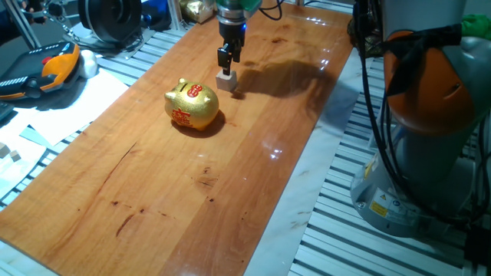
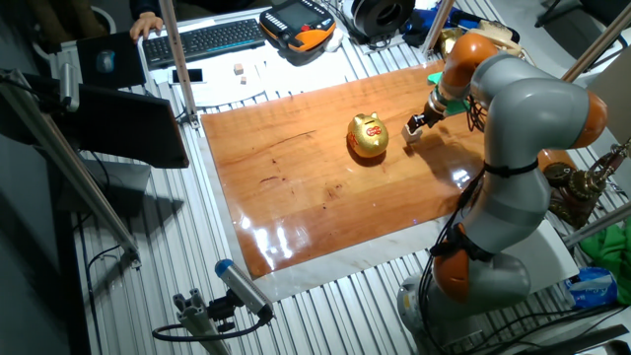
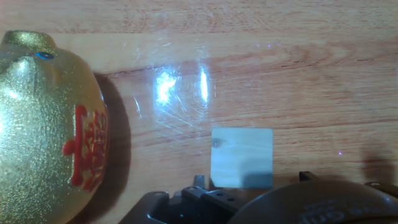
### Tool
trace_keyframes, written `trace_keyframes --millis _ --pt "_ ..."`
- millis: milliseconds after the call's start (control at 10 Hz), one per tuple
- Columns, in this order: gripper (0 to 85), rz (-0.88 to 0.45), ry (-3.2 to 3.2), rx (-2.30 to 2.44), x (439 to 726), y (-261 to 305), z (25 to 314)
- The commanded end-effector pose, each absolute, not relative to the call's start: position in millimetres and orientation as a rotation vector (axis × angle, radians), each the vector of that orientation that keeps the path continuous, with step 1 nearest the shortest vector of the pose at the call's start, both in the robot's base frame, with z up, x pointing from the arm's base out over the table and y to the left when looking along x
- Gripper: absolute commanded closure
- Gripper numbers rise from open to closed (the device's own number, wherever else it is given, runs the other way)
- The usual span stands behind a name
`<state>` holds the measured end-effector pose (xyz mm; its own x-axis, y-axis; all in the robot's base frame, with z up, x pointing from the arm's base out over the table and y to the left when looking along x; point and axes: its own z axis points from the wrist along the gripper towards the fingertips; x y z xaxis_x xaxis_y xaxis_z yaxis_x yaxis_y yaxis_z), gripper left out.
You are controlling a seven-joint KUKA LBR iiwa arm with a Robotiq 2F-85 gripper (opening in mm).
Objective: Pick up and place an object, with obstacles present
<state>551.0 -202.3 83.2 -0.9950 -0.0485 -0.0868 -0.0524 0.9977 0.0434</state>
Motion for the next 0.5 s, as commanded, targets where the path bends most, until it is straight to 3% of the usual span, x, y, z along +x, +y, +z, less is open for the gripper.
trace_keyframes --millis 0,400 --pt "17.0 0.07 3.054 -0.075 550.9 -202.2 82.4" --pt "17.0 0.072 3.047 -0.065 550.7 -201.6 76.7"
